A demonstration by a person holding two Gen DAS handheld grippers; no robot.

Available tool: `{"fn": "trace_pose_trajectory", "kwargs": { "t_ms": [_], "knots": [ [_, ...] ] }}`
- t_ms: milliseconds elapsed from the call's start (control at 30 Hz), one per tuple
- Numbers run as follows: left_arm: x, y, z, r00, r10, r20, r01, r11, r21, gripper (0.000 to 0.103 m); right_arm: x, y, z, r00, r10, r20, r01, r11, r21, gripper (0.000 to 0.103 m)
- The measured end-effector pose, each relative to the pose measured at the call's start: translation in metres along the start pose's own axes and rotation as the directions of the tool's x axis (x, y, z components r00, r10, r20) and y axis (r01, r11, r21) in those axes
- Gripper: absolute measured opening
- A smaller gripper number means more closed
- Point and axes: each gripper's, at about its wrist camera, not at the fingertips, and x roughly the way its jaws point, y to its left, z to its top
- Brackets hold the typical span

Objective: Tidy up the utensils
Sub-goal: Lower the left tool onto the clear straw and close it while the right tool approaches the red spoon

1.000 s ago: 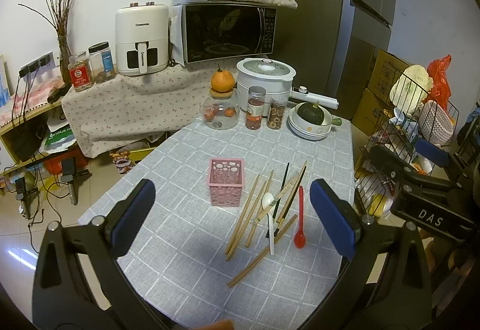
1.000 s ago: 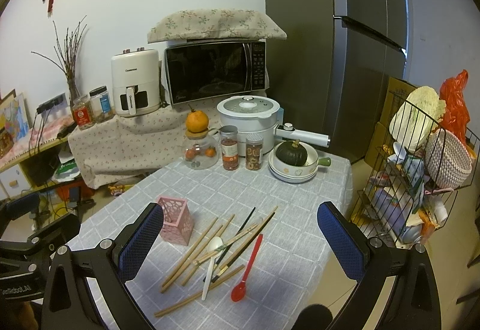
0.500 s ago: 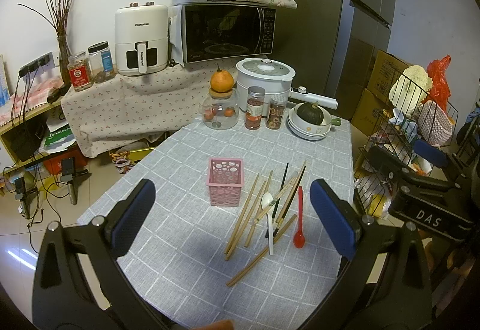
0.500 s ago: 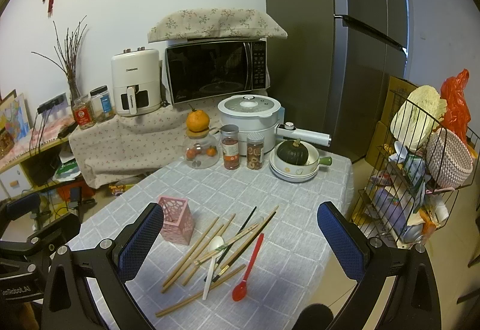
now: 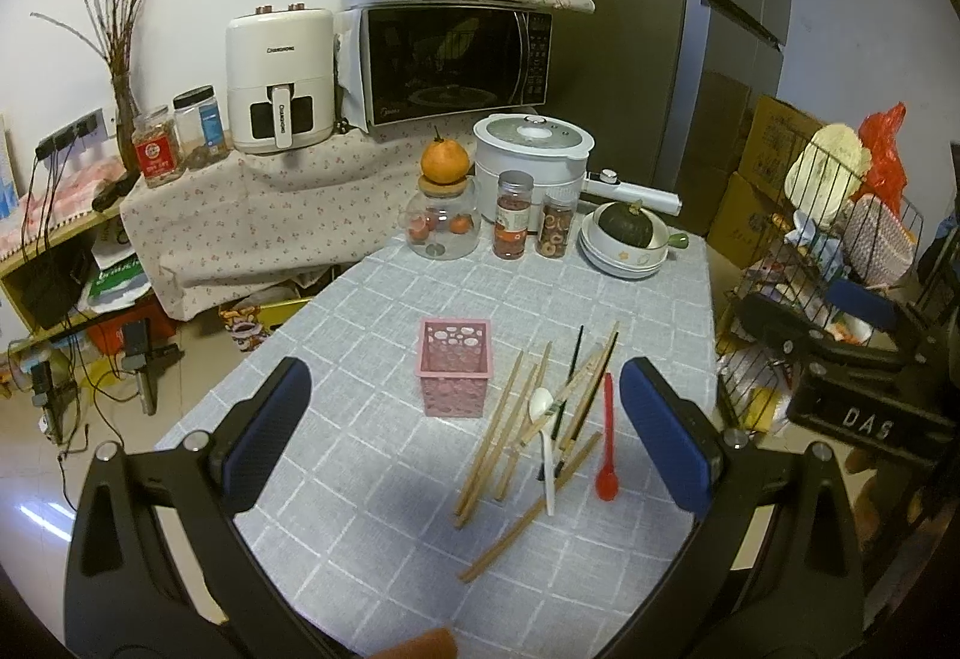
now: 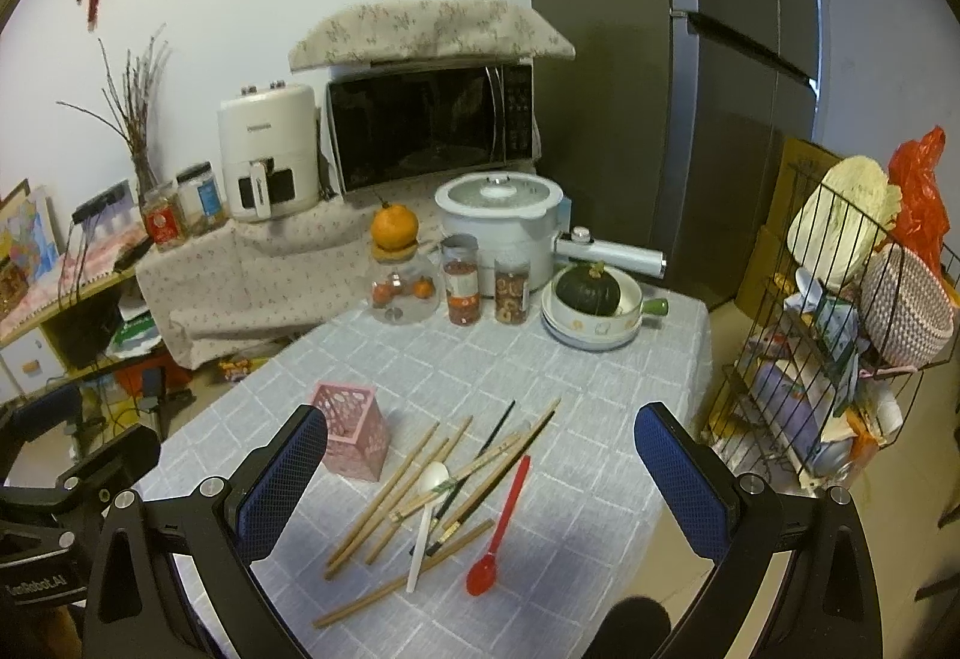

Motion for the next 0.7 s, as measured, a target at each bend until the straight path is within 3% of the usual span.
{"fn": "trace_pose_trajectory", "kwargs": {
  "t_ms": [267, 367, 533, 600, 700],
  "knots": [
    [0.044, 0.010, 0.004, 0.990, -0.059, -0.125, 0.056, 0.998, -0.026, 0.102, 0.042, -0.017, 0.011, 0.992, -0.019, -0.128, 0.021, 1.000, 0.013, 0.103],
    [0.068, 0.008, 0.004, 0.973, -0.090, -0.212, 0.091, 0.996, -0.003, 0.102, 0.061, -0.023, 0.015, 0.983, -0.005, -0.186, 0.011, 0.999, 0.034, 0.103],
    [0.105, 0.010, -0.004, 0.930, -0.167, -0.326, 0.160, 0.986, -0.048, 0.102, 0.102, -0.035, 0.009, 0.956, 0.023, -0.292, -0.003, 0.998, 0.068, 0.103],
    [0.119, 0.012, -0.011, 0.906, -0.214, -0.366, 0.194, 0.977, -0.091, 0.098, 0.117, -0.041, 0.002, 0.941, 0.049, -0.334, -0.019, 0.995, 0.093, 0.103],
    [0.141, 0.010, -0.024, 0.852, -0.291, -0.436, 0.244, 0.956, -0.161, 0.088, 0.143, -0.057, -0.008, 0.911, 0.071, -0.407, -0.014, 0.990, 0.143, 0.103]
  ]
}}
